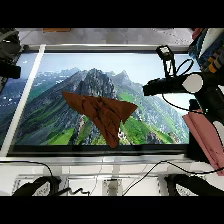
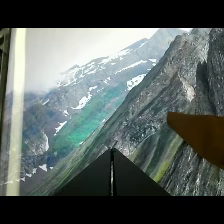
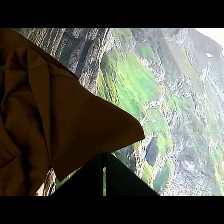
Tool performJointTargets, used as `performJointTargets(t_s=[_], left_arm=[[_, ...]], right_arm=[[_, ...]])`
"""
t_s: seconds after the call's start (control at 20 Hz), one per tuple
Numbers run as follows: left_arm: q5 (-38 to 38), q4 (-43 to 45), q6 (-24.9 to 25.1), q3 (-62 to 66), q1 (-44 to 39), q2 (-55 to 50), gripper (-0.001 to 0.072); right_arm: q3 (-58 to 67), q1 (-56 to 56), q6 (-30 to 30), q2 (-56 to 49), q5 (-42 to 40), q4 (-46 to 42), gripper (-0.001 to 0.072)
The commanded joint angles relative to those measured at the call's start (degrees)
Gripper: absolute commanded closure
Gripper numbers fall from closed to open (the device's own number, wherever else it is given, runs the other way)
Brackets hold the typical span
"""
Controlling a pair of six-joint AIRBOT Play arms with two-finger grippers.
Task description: Fold the clothes and pants, and hang the long-sleeved shirts on hangers.
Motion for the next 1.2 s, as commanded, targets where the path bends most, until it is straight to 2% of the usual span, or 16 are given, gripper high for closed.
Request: performJointTargets(t_s=[0.0, 0.7, 0.95, 1.15], left_arm=[[0.0, 0.0, 0.0, 0.0, 0.0, 0.0, 0.0696], [0.0, 0.0, 0.0, 0.0, 0.0, 0.0, 0.0696], [0.0, 0.0, 0.0, 0.0, 0.0, 0.0, 0.0696], [0.2, 0.0, 0.0, 0.0, 0.0, 0.0, 0.0696]], right_arm=[[0.1, 0.0, 0.0, 0.0, 0.0, 0.0, 0.0687], [0.1, 0.0, 0.0, 0.0, -0.1, 1.3, 0.0688], [0.5, -0.2, 0.0, 0.3, -3.7, 1.5, 0.0687], [-0.1, -0.1, -1.1, 0.5, 5.7, 0.5, 0.0688]])
